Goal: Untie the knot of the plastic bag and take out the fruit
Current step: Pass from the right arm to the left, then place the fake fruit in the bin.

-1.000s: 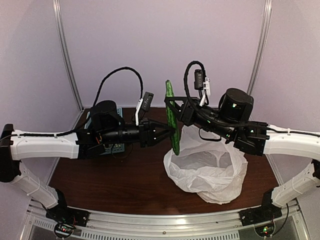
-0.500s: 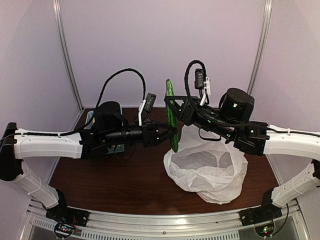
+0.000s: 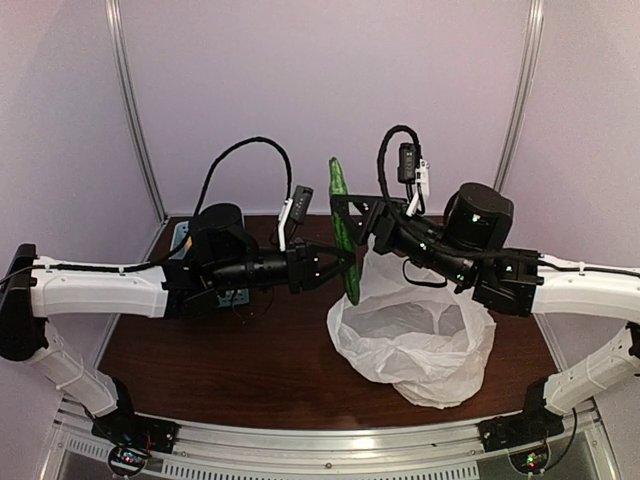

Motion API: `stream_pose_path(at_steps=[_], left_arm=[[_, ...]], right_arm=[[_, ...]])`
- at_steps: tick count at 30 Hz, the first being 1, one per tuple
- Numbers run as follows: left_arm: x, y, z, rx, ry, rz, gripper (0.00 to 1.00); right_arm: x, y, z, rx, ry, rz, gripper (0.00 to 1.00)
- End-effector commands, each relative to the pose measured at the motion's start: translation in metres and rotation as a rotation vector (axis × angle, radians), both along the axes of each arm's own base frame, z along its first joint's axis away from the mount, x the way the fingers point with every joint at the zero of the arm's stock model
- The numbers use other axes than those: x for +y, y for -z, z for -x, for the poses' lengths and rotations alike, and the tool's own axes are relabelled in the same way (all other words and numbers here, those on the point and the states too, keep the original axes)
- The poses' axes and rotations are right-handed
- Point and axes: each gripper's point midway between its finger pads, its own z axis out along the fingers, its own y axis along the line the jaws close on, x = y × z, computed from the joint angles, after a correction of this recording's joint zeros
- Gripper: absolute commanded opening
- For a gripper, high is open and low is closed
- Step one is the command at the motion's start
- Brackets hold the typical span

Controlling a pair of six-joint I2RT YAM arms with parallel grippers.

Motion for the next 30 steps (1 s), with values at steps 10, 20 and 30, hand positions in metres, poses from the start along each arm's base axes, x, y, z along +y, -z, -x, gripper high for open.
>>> stream_pose_path(at_steps=[10, 20, 30], left_arm=[[0.127, 0.069, -0.097, 0.182, -0.417, -0.357, 0.15], [0.246, 0.112, -0.182, 0.242, -0.774, -0.509, 0.11], [0.244, 0.145, -0.226, 0.269, -0.806, -0.58, 0.1]], right_arm=[[-0.088, 0.008, -0.016, 0.0, 0.37, 0.173, 0.92], [-0.113, 0.024, -0.014, 0.025, 0.437, 0.219, 0.92], [-0.119, 0.025, -0.014, 0.037, 0.458, 0.217, 0.92]])
